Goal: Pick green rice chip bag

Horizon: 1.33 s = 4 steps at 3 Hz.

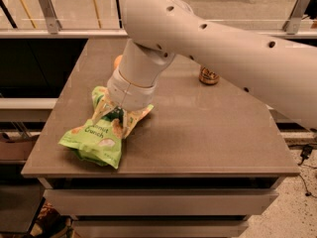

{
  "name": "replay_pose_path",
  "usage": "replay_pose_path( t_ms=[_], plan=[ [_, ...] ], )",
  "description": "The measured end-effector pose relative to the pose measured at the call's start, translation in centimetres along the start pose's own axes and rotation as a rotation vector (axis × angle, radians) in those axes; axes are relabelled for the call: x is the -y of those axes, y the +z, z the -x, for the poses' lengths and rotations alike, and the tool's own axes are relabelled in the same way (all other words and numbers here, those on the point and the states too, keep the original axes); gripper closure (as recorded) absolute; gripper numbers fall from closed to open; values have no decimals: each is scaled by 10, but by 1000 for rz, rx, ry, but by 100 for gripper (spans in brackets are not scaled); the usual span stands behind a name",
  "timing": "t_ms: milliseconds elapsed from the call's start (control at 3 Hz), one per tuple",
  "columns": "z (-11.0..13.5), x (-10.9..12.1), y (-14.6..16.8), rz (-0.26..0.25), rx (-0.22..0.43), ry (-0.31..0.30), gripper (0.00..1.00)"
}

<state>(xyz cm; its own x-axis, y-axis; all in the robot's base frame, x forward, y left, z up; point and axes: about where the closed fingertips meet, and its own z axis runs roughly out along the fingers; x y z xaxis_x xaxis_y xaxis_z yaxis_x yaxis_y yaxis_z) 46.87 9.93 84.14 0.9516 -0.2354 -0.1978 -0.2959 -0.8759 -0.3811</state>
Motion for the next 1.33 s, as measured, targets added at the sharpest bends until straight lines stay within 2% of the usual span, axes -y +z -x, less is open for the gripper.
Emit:
replay_pose_path(
  t_ms=[333,667,1000,1333],
  plan=[
    [1,1,0,1,0,-3,100],
    [1,1,0,0,-1,-4,100],
    [-6,-4,-15,-69,-21,-20,100],
    [-19,-12,-44,-159,-58,-37,100]
  ],
)
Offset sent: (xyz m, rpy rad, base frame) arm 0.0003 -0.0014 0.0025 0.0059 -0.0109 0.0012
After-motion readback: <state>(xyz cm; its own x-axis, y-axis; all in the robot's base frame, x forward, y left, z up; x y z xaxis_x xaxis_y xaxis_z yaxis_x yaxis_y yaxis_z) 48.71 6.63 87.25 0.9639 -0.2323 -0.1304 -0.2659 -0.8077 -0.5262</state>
